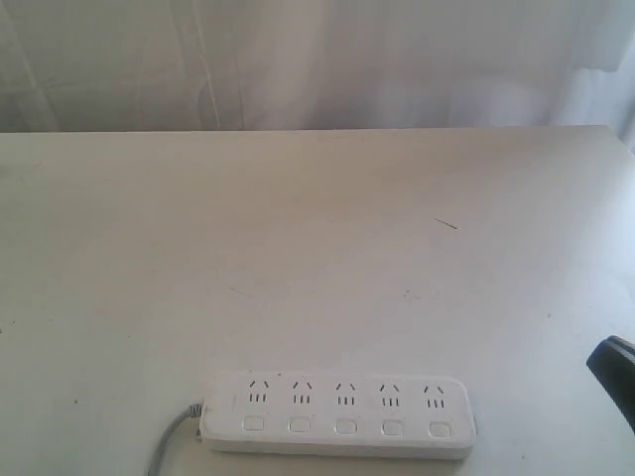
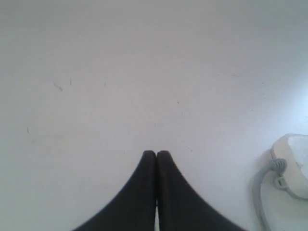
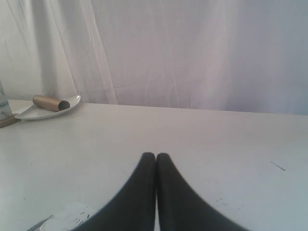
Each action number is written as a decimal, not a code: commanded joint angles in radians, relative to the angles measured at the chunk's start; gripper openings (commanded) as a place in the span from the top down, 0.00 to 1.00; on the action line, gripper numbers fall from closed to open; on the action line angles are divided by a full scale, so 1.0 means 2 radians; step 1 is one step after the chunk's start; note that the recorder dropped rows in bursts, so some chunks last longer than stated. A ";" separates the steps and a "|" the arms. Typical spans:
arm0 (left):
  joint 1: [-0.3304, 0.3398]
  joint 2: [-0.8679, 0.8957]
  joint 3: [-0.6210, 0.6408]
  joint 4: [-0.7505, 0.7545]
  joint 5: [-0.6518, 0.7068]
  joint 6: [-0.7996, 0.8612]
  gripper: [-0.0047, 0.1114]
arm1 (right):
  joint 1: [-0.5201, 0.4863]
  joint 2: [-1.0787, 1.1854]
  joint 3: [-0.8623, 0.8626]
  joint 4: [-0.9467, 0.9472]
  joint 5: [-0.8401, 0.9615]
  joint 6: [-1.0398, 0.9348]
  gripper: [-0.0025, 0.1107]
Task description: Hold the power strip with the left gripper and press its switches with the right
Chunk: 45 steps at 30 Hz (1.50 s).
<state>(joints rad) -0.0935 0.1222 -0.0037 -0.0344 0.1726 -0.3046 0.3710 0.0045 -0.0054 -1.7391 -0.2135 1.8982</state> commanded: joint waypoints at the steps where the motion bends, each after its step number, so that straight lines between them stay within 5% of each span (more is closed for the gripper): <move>1: 0.000 -0.002 0.002 -0.006 0.036 -0.106 0.96 | -0.002 -0.002 0.003 -0.003 0.005 -0.006 0.98; 16: 0.000 -0.002 0.002 -0.007 0.037 -0.106 0.96 | -0.002 -0.002 0.003 -0.003 0.005 -0.006 0.98; 20: 0.014 -0.015 0.002 -0.007 0.041 -0.106 0.96 | -0.002 -0.002 0.003 0.028 0.066 -0.043 0.98; 25: 0.069 -0.061 0.002 -0.007 0.043 -0.106 0.96 | -0.002 -0.002 0.003 0.231 0.178 -0.249 0.98; 34: 0.081 -0.061 0.002 -0.005 0.033 -0.106 0.96 | -0.002 -0.002 0.003 0.659 0.217 -0.800 0.98; 40: 0.081 -0.061 0.002 -0.005 0.033 -0.106 0.96 | -0.002 -0.002 0.003 0.691 0.230 -0.818 0.98; 45: 0.081 -0.061 0.002 -0.005 0.032 -0.106 0.96 | -0.002 -0.002 0.003 0.832 0.252 -1.000 0.98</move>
<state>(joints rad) 0.0679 0.0043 -0.0037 -0.0381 0.2397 -0.5115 0.3710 0.0045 -0.0054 -0.2061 0.2704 0.0692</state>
